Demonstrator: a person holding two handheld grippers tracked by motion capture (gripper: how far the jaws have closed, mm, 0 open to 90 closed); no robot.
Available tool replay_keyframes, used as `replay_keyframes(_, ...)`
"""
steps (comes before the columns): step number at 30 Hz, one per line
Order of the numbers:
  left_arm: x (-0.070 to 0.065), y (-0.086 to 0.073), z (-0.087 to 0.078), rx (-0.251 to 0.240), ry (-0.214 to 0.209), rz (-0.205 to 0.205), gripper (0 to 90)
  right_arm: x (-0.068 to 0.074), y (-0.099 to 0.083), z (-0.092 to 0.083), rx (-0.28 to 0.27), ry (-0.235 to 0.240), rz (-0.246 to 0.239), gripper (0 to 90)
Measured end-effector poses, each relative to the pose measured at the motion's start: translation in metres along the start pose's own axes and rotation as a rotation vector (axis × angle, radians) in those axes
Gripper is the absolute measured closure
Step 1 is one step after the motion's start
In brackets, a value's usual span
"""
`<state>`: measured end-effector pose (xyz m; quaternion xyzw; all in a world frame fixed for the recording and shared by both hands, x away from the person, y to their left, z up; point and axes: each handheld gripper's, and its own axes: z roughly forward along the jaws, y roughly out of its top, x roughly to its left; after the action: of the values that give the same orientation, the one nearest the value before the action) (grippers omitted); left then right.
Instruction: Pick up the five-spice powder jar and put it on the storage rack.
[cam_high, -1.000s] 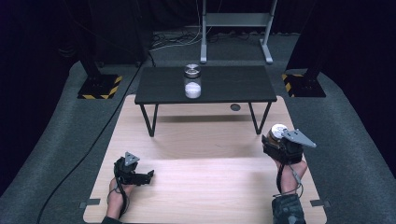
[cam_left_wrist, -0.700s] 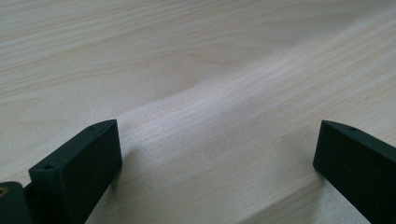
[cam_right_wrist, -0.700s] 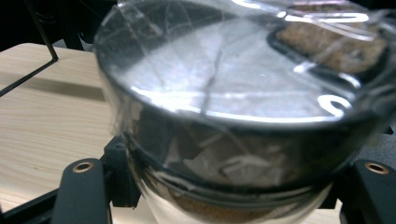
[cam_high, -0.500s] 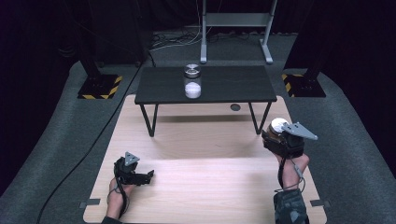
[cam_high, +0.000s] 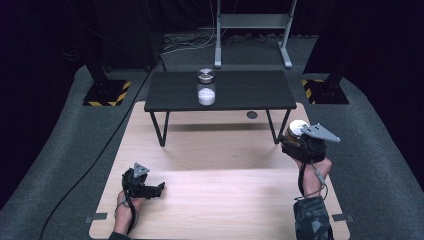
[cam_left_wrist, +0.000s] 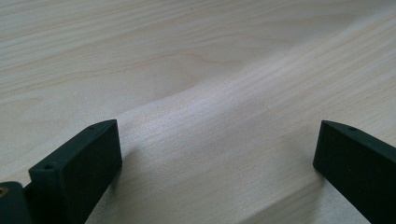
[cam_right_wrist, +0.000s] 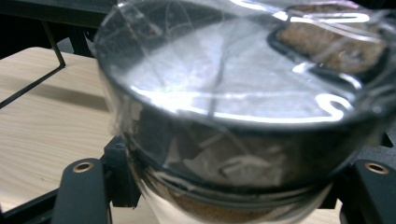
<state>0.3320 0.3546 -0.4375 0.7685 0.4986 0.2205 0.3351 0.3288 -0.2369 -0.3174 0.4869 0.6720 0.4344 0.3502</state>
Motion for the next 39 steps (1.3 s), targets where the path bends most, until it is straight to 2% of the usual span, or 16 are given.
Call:
replay_keyframes(14, 0.0, 0.0, 0.0, -0.002, 0.0, -0.001, 0.9, 0.002, 0.024, 0.002, -0.006, 0.015, -0.028, 29.5)
replay_keyframes(17, 0.0, 0.0, 0.0, -0.001, -0.001, 0.002, 1.0, 0.003, 0.032, 0.002, -0.007, 0.015, -0.046, 29.5)
replay_keyframes(35, 0.0, 0.0, 0.0, -0.001, -0.001, 0.004, 1.2, 0.001, 0.064, 0.008, -0.004, 0.033, -0.076, 29.5)
replay_keyframes(39, 0.0, 0.0, 0.0, 0.002, -0.002, 0.007, 1.3, 0.0, 0.069, 0.01, -0.008, 0.04, -0.07, 29.5)
